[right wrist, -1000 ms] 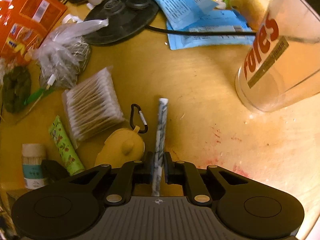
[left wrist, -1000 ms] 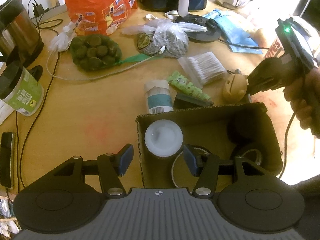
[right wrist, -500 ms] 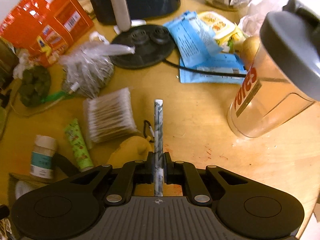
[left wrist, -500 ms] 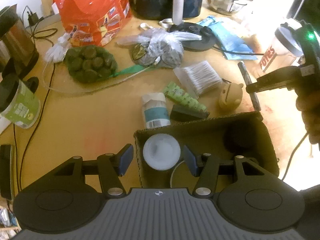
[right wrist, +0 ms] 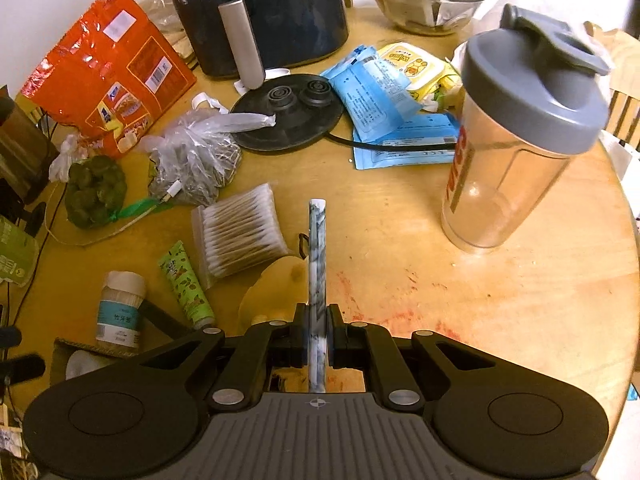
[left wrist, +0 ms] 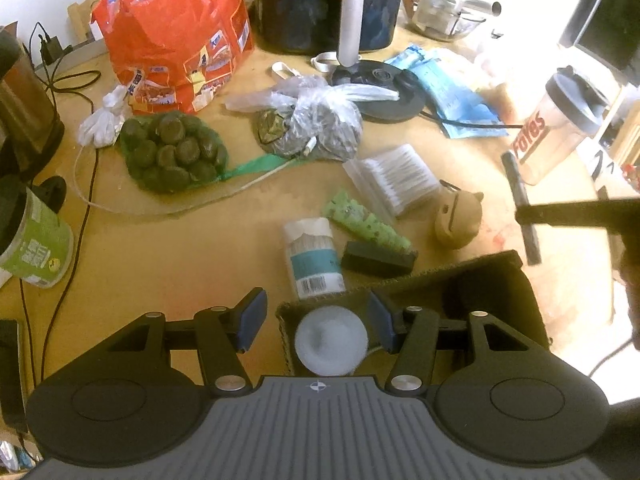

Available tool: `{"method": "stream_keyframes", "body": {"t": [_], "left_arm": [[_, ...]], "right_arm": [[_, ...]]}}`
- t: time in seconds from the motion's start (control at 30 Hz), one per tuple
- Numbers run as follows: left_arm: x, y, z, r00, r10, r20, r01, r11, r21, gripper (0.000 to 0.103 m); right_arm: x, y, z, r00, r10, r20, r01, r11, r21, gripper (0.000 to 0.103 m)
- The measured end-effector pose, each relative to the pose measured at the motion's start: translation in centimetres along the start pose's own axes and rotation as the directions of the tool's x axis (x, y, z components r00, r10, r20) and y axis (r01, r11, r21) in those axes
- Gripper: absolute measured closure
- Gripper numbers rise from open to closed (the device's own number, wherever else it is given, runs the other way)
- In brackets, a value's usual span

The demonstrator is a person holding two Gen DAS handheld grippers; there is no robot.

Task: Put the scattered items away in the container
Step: 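Move the left gripper to the white pill bottle while the right gripper holds the strip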

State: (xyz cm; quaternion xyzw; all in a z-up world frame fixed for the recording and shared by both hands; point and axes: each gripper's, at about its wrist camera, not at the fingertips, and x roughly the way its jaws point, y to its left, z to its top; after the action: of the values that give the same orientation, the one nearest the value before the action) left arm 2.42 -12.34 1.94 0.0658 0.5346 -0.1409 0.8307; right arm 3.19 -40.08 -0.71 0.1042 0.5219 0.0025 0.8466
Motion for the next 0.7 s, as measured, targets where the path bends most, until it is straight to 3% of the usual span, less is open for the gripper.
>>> {"method": "stream_keyframes", "body": {"t": [0.43,0.53,0.7], "left_arm": [[3.2,3.3,3.2,0.996,-0.069,-0.060,0.068,0.997,-0.019,0.047],[4.6,4.0,3.7,0.991,-0.100,-0.091,0.096,0.995,-0.039,0.024],[7.1,5.2,4.6,0.977,-0.167,-0.132,0.153,0.982,-0.111,0.024]], "right_arm": [[-2.3,1.7,-2.5,1.000,-0.003,0.030,0.003,1.000,-0.021,0.092],[-2.8,1.9,-3.1,0.999,-0.013,0.036,0.014,1.000,-0.016,0.092],[-3.5,1.6,-4.2,0.999,-0.033,0.040,0.033,0.999,0.011,0.092]]}}
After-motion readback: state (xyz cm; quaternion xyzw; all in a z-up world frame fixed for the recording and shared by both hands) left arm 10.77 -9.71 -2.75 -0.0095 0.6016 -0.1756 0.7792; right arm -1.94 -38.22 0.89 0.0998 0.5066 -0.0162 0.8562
